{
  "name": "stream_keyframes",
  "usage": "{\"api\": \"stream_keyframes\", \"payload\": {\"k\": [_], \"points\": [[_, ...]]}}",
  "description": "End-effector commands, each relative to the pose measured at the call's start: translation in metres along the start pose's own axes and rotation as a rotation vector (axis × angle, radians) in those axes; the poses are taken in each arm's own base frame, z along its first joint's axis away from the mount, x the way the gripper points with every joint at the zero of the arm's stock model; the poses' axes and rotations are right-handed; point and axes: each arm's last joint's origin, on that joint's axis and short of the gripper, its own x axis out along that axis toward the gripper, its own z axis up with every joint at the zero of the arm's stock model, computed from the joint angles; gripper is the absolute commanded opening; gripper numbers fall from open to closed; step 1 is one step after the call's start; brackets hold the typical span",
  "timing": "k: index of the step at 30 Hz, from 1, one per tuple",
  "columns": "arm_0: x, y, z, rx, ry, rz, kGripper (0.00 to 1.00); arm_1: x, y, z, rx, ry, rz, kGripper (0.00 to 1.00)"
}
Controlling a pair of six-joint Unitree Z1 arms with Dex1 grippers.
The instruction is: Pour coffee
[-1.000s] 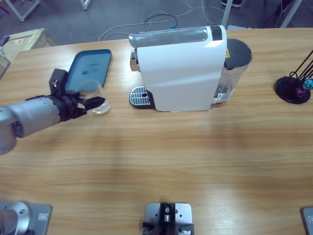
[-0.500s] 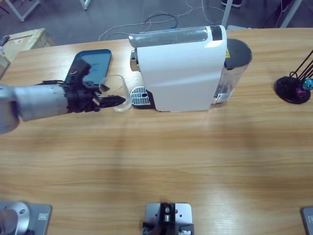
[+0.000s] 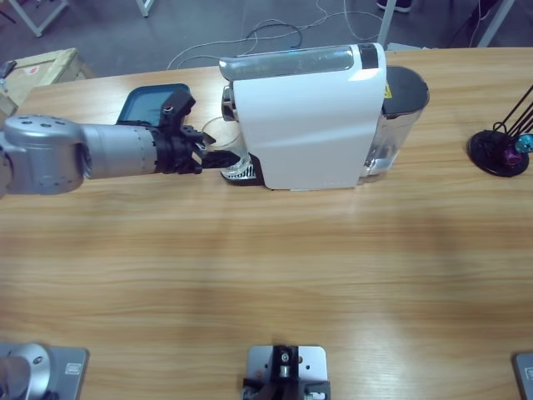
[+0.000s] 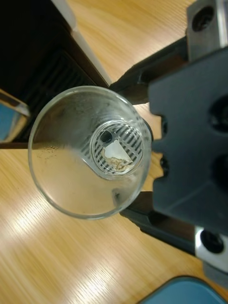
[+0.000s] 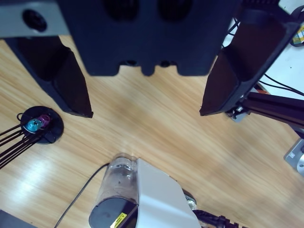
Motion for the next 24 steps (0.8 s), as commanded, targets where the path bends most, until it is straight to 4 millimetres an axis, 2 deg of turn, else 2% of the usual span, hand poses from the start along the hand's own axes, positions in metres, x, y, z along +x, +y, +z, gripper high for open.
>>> {"api": "stream_keyframes", "payload": {"k": [1, 2, 3, 13, 16, 19, 22, 24], "points": [[0.023, -0.010, -0.018, 0.006, 0.071, -0.074, 0.339, -0.004, -0.005, -0.015, 0.017, 0.014, -0.020, 1.000], [0.023, -0.010, -0.020, 0.001, 0.075, -0.075, 0.847, -0.004, -0.005, -0.015, 0.017, 0.014, -0.020, 1.000], [0.020, -0.011, -0.021, -0.003, 0.075, -0.093, 0.977, -0.004, -0.005, -0.014, 0.017, 0.014, -0.020, 1.000], [-0.006, -0.018, -0.021, 0.002, 0.039, -0.138, 0.987, -0.003, -0.004, -0.013, 0.019, 0.010, -0.018, 1.000], [-0.026, -0.014, -0.023, 0.001, 0.019, -0.056, 0.987, -0.003, -0.004, -0.012, 0.022, 0.007, -0.012, 1.000], [-0.055, -0.011, -0.034, -0.024, 0.007, 0.019, 0.987, 0.003, 0.000, -0.005, 0.022, 0.032, 0.010, 1.000], [-0.090, -0.011, -0.047, -0.084, -0.010, 0.063, 0.987, 0.015, 0.005, 0.012, 0.021, 0.049, 0.016, 1.000], [-0.116, -0.016, -0.045, -0.106, -0.032, 0.062, 0.987, 0.024, 0.010, 0.032, 0.018, 0.052, 0.013, 0.994]]}}
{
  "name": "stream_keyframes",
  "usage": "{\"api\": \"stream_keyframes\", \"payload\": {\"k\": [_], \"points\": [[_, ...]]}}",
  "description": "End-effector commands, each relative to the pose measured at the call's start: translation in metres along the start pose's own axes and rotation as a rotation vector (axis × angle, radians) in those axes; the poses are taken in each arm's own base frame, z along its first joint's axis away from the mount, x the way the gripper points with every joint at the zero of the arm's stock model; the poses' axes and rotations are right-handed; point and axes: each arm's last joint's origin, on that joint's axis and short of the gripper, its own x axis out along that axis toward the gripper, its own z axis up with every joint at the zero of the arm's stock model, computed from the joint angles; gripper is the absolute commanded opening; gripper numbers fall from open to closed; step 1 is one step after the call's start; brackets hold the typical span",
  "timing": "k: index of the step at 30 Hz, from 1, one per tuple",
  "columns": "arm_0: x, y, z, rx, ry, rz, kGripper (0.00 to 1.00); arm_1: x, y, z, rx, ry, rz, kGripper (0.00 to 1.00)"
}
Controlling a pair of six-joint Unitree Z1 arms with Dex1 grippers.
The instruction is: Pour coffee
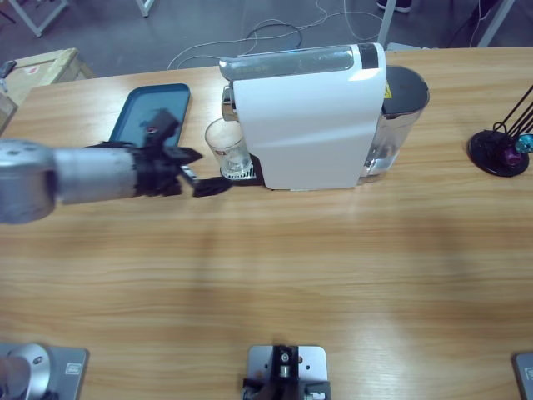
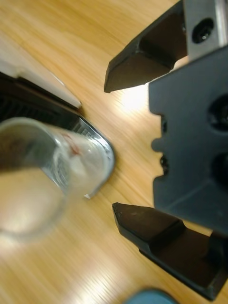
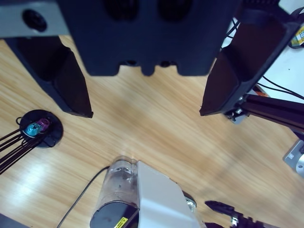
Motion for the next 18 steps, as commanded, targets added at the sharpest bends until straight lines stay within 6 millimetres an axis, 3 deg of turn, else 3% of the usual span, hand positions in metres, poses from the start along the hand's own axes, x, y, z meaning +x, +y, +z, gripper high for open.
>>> {"api": "stream_keyframes", "payload": {"k": [1, 3, 4, 6, 10, 14, 15, 16, 18], "points": [[-0.088, -0.008, -0.019, -0.106, -0.062, 0.075, 0.987, 0.034, 0.015, 0.049, -0.006, 0.056, 0.010, 0.868], [-0.121, -0.015, -0.015, -0.112, -0.115, 0.077, 0.987, 0.054, 0.024, 0.074, -0.049, 0.088, 0.018, 0.121], [-0.136, -0.018, -0.015, -0.109, -0.136, 0.079, 0.981, 0.068, 0.029, 0.092, -0.080, 0.101, 0.014, 0.000], [-0.163, -0.024, -0.014, -0.106, -0.153, 0.080, 0.857, 0.096, 0.034, 0.116, -0.096, 0.129, -0.035, 0.000], [-0.198, -0.031, -0.028, -0.099, -0.217, 0.120, 0.858, 0.165, 0.031, 0.153, -0.129, 0.234, -0.115, 0.000], [-0.204, -0.032, -0.034, -0.098, -0.235, 0.141, 0.833, 0.217, 0.013, 0.176, -0.089, 0.306, -0.123, 0.000], [-0.204, -0.033, -0.034, -0.098, -0.231, 0.133, 0.770, 0.229, 0.007, 0.180, -0.081, 0.320, -0.134, 0.000], [-0.202, -0.033, -0.035, -0.098, -0.224, 0.127, 0.719, 0.237, 0.002, 0.183, -0.078, 0.330, -0.143, 0.000], [-0.199, -0.032, -0.038, -0.103, -0.204, 0.126, 0.715, 0.250, -0.006, 0.189, -0.064, 0.347, -0.160, 0.000]]}}
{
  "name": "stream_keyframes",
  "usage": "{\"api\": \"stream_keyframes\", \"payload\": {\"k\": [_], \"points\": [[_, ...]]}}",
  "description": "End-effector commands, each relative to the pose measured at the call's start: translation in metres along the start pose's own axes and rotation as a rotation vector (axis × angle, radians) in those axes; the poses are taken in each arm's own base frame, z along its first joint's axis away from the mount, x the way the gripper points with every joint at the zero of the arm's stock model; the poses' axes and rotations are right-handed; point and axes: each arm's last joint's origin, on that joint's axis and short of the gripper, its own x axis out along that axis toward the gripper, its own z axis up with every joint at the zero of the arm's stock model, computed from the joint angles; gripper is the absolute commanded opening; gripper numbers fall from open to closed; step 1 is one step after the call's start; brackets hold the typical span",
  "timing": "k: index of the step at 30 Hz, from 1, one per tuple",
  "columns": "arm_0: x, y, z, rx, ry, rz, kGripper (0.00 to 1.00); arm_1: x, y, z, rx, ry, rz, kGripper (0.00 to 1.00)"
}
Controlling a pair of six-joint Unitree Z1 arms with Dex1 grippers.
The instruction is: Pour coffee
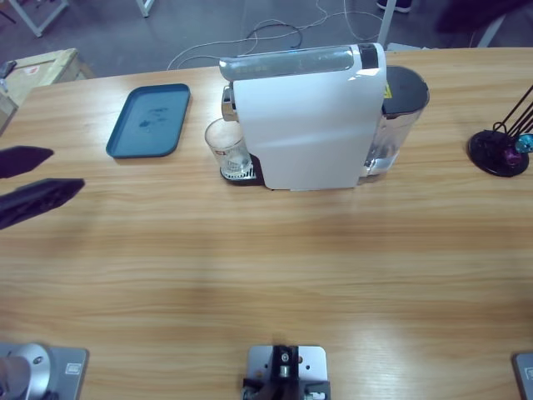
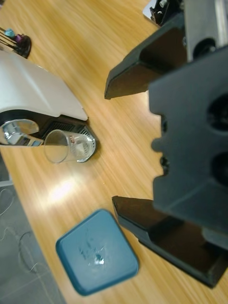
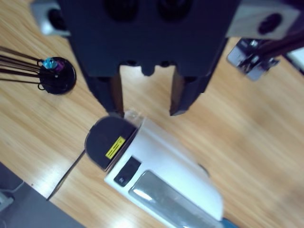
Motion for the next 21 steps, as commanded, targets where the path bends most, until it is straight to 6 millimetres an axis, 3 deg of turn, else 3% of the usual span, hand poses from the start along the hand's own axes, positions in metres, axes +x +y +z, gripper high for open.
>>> {"api": "stream_keyframes", "payload": {"k": [1, 7, 21], "points": [[-0.001, 0.001, -0.015, -0.023, 0.043, 0.014, 0.715, 0.097, -0.025, 0.035, 0.032, 0.181, -0.051, 0.000], [0.002, 0.001, -0.028, -0.036, 0.053, 0.025, 0.715, 0.116, -0.029, 0.047, 0.038, 0.204, -0.064, 0.000], [0.003, 0.002, -0.029, -0.037, 0.043, 0.030, 0.715, 0.129, -0.029, 0.058, 0.037, 0.231, -0.072, 0.000]]}}
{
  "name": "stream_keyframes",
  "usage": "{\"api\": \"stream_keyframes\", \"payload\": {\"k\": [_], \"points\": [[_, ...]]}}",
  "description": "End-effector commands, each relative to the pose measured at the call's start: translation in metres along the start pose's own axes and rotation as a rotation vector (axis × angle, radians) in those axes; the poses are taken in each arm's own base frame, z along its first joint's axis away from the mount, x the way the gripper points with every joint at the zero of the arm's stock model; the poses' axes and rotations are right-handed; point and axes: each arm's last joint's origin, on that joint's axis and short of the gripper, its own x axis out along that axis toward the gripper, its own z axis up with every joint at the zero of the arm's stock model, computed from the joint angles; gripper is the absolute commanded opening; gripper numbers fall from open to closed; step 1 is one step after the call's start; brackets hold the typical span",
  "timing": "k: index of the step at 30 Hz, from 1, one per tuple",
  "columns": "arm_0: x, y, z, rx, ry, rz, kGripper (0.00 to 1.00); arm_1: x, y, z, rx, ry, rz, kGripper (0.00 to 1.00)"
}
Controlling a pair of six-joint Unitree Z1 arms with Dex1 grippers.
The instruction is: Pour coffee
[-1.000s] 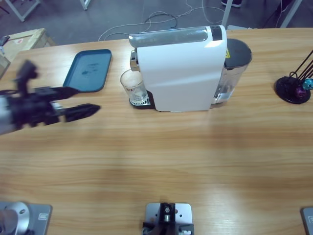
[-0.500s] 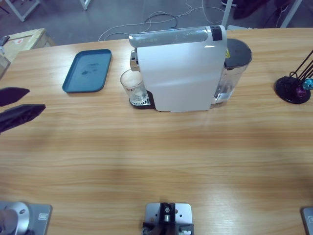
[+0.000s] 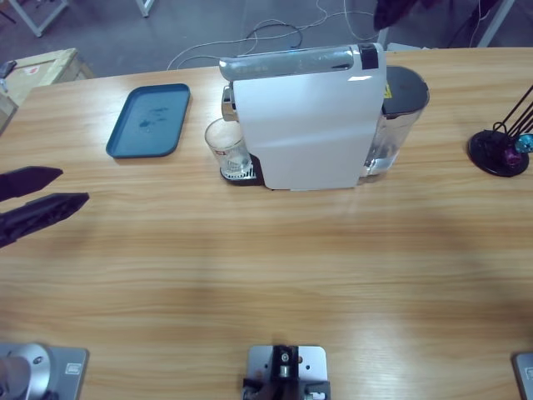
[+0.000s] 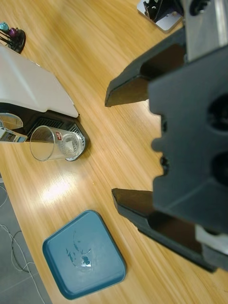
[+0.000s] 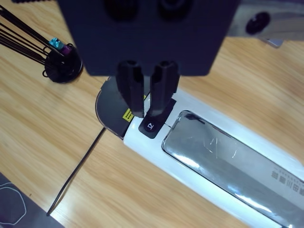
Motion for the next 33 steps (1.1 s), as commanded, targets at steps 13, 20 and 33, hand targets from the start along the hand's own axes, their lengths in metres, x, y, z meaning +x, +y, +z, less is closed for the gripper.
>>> {"api": "stream_keyframes", "payload": {"k": [13, 20, 33], "points": [[0.003, 0.002, -0.010, -0.016, 0.020, 0.019, 0.715, 0.051, 0.000, 0.005, -0.010, 0.106, -0.016, 0.000], [0.003, 0.002, -0.010, -0.016, 0.020, 0.019, 0.715, 0.057, 0.000, 0.005, -0.011, 0.118, -0.022, 0.000], [0.003, 0.002, -0.010, -0.016, 0.020, 0.019, 0.715, 0.062, 0.000, 0.002, -0.009, 0.134, -0.028, 0.000]]}}
